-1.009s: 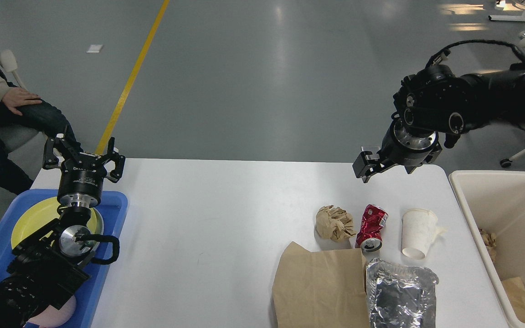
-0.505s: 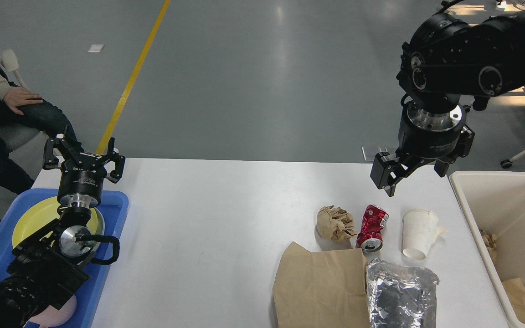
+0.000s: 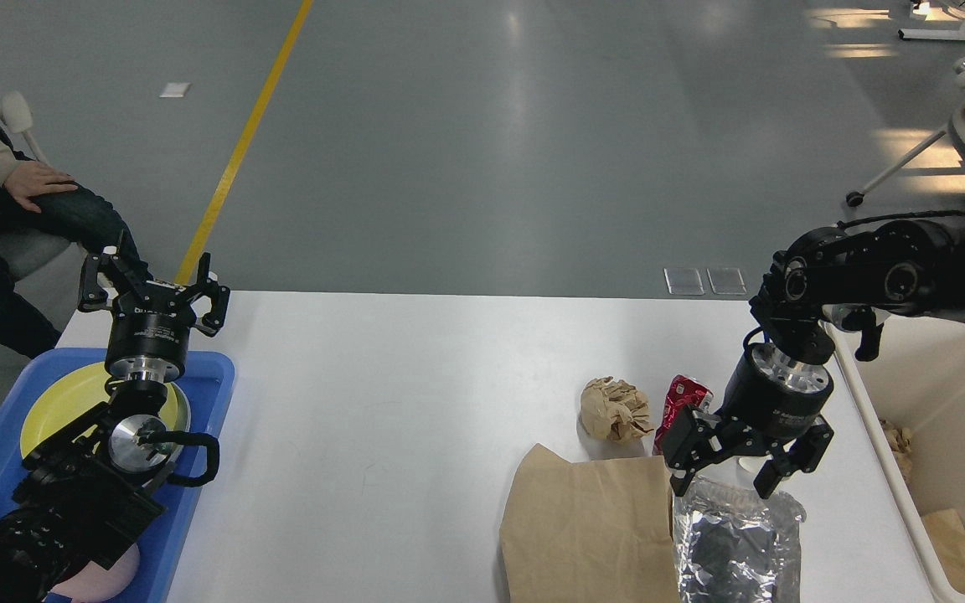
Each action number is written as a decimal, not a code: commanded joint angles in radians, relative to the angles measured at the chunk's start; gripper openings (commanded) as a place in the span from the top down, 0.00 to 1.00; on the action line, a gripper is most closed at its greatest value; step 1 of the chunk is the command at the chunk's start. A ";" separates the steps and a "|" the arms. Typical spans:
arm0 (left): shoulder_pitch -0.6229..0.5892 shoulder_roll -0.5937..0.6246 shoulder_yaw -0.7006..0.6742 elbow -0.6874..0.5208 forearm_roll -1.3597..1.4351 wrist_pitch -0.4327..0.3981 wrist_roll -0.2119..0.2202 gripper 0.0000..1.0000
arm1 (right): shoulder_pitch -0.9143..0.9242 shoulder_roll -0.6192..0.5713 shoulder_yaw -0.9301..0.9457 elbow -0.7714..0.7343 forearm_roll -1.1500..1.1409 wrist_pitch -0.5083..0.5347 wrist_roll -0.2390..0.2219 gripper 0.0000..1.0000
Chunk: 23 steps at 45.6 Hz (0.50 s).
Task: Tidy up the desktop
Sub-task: 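Lower the right gripper onto the brown paper bag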
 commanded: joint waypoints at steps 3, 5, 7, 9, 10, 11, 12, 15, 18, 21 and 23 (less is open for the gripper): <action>-0.001 0.000 0.000 0.000 0.000 0.000 0.000 0.04 | -0.116 -0.002 0.054 -0.091 -0.003 0.000 0.000 0.00; -0.001 0.000 0.000 0.000 0.000 0.000 0.000 0.04 | -0.145 0.004 0.061 -0.125 0.000 -0.001 0.000 0.00; -0.001 0.000 0.000 0.000 0.000 0.000 0.000 0.04 | -0.174 0.007 0.077 -0.155 0.000 -0.001 0.000 0.00; -0.001 0.000 0.000 0.000 0.000 0.000 0.000 0.04 | -0.197 0.012 0.094 -0.178 0.000 -0.001 0.000 0.00; -0.001 0.000 0.000 0.000 0.000 0.000 0.000 0.04 | -0.206 0.016 0.104 -0.186 0.000 -0.001 0.000 0.00; -0.001 0.000 0.000 0.000 0.000 0.000 0.000 0.04 | -0.214 0.021 0.117 -0.192 0.000 -0.001 0.000 0.00; 0.001 0.000 0.000 0.000 0.000 0.000 0.000 0.04 | -0.222 0.023 0.124 -0.198 0.000 -0.001 0.000 0.00; -0.001 0.000 0.000 0.000 0.000 0.000 0.000 0.04 | -0.232 0.024 0.141 -0.211 0.000 -0.001 0.000 0.00; 0.001 0.000 0.000 0.000 0.000 0.000 0.000 0.04 | -0.234 0.026 0.154 -0.218 0.000 -0.001 0.001 0.00; -0.001 0.000 0.000 0.000 0.000 0.000 0.000 0.04 | -0.235 0.026 0.164 -0.220 0.000 -0.001 0.001 0.00; -0.001 0.000 0.000 0.000 0.000 0.000 0.000 0.04 | -0.235 0.029 0.172 -0.220 0.000 -0.003 0.000 0.00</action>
